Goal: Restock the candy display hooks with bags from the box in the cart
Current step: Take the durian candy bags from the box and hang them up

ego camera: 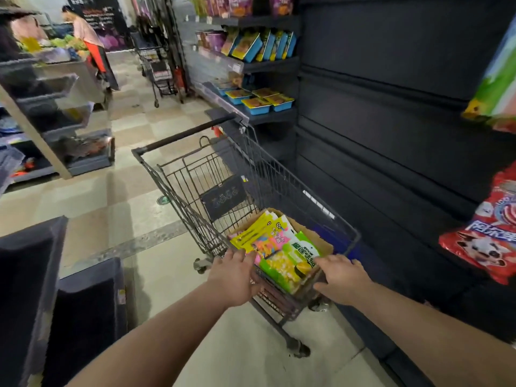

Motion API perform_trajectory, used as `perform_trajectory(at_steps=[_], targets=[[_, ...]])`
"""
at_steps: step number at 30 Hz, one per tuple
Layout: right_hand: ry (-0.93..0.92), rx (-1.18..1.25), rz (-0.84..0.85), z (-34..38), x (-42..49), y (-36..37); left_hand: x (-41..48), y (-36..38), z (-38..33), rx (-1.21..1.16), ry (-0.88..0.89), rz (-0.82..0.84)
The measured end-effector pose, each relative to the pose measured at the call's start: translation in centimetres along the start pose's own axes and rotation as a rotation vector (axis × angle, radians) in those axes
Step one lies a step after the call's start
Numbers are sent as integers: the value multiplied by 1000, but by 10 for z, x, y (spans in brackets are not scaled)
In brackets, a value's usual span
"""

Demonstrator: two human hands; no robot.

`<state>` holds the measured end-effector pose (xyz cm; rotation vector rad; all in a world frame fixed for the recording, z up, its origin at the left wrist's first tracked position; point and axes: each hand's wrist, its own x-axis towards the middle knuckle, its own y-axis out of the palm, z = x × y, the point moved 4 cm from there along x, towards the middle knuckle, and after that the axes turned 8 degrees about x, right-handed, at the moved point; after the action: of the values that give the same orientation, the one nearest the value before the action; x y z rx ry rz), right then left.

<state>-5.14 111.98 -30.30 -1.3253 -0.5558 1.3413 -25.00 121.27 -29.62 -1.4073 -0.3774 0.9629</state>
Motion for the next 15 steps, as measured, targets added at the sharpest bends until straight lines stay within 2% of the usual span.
perform_trajectory(at_steps=[5,15], targets=[[94,45,3,13,20,10,46,7,33,-3,46,14],[230,46,77,-21,70,22,119,24,3,-53,213,90]])
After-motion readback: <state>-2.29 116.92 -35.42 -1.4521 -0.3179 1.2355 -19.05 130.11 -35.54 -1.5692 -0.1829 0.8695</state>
